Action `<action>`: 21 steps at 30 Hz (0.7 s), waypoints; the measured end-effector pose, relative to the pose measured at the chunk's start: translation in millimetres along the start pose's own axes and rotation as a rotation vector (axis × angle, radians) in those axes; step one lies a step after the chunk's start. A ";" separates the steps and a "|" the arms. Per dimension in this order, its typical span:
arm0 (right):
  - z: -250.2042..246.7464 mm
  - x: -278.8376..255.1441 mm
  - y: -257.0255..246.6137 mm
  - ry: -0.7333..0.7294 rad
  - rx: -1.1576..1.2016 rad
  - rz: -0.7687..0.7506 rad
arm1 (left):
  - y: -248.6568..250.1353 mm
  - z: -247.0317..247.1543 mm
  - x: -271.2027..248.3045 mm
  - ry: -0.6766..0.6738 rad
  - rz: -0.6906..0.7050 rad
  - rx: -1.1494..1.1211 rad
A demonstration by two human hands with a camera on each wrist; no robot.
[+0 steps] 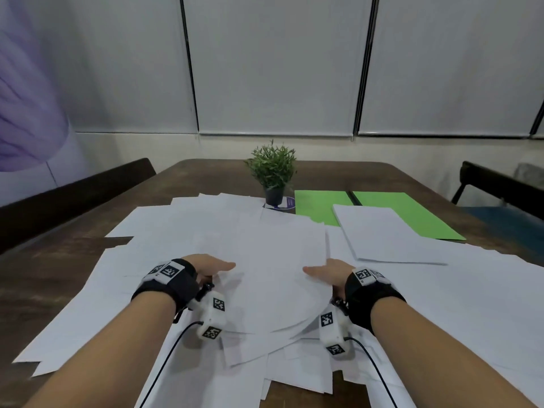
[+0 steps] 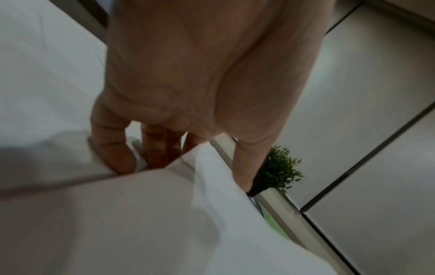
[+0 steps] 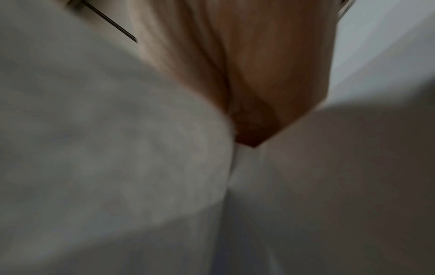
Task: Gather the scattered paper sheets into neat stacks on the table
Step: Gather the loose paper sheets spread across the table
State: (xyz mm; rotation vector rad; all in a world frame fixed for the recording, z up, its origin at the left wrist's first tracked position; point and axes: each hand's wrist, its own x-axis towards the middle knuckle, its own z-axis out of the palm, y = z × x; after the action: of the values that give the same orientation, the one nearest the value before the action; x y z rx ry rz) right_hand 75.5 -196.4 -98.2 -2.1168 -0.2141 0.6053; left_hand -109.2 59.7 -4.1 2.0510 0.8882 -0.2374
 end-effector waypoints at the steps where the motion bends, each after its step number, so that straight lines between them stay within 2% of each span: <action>1: 0.6 -11.0 -6.5 -0.009 -0.048 -0.031 | 1.7 2.1 -2.9 0.004 -0.001 -0.002; 5: 0.7 -19.8 -6.7 -0.060 -0.034 -0.130 | 1.3 6.3 4.0 0.027 -0.031 -0.095; 8: 2.4 -55.1 -21.2 -0.064 0.132 -0.211 | -3.7 6.1 8.5 0.033 -0.033 -0.143; 13: -9.1 -100.9 -53.4 -0.094 0.431 -0.372 | -11.1 -3.2 21.0 0.028 0.043 -0.407; 16: -18.7 -119.4 -81.7 -0.075 0.445 -0.503 | -0.2 -11.5 17.2 0.063 0.264 -0.689; 19: -27.1 -129.1 -108.3 0.005 0.436 -0.593 | 23.4 -24.3 -8.7 0.163 0.549 -0.796; 21: -32.7 -133.2 -121.8 0.024 0.437 -0.639 | 38.9 -33.1 -25.0 0.262 0.673 -0.835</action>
State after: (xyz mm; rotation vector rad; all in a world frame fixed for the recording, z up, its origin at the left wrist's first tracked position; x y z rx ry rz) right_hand -14.9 -197.9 61.4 -1.5130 -0.6502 0.2141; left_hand -106.4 58.4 52.7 1.4698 0.2958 0.6757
